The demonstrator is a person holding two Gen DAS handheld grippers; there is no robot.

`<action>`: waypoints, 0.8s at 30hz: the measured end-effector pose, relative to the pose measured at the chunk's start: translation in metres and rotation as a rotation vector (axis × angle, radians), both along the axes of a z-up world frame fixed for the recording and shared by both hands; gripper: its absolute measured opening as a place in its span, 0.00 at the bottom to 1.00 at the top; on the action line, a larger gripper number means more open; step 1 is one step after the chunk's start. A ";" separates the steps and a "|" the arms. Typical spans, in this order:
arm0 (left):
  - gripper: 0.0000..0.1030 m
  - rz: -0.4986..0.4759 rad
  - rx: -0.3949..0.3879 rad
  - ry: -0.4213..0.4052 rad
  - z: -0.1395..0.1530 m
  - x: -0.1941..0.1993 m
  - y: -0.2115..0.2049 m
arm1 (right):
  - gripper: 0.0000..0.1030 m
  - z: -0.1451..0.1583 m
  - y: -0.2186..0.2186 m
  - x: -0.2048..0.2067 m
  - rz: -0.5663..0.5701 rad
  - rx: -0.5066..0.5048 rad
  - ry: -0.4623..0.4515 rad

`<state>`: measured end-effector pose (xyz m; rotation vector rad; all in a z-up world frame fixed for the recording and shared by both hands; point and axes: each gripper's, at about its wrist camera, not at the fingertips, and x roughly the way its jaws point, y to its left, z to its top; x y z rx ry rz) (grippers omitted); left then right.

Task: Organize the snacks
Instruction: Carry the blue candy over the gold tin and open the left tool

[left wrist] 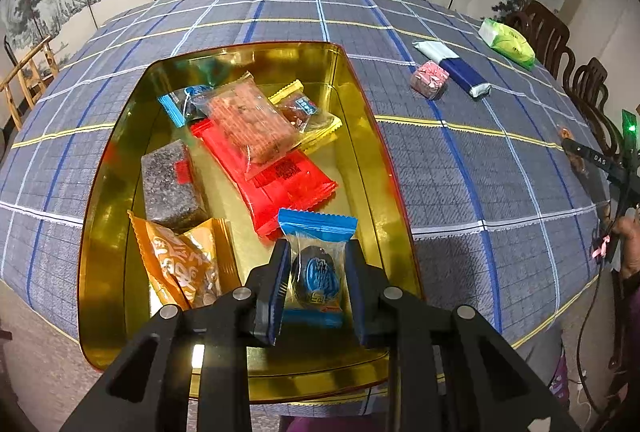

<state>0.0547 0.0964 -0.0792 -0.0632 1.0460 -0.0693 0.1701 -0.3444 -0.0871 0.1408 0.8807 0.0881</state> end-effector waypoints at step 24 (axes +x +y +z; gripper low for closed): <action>0.32 0.015 0.098 -0.051 0.007 -0.006 -0.005 | 0.43 0.000 0.000 0.000 0.001 -0.008 0.001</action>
